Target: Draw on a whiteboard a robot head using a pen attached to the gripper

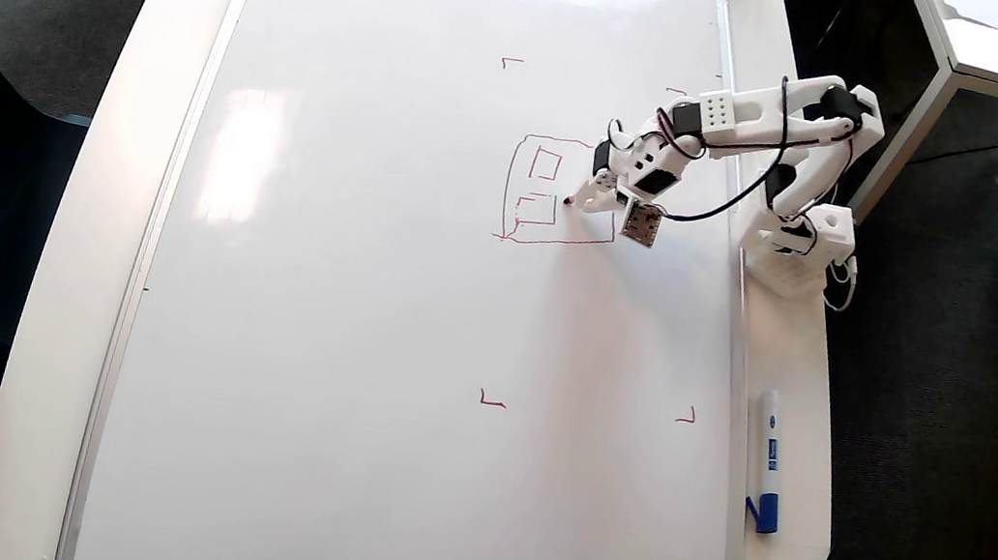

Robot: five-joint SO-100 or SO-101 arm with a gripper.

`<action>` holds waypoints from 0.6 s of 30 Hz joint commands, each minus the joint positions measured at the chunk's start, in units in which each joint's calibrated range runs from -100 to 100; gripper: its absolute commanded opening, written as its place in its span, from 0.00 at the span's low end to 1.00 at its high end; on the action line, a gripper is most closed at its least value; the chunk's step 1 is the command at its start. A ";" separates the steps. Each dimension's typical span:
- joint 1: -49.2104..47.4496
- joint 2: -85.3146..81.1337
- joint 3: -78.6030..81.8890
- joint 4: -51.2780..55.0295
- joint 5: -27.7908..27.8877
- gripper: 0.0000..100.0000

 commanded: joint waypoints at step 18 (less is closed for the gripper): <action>6.82 0.08 -0.70 0.40 1.11 0.01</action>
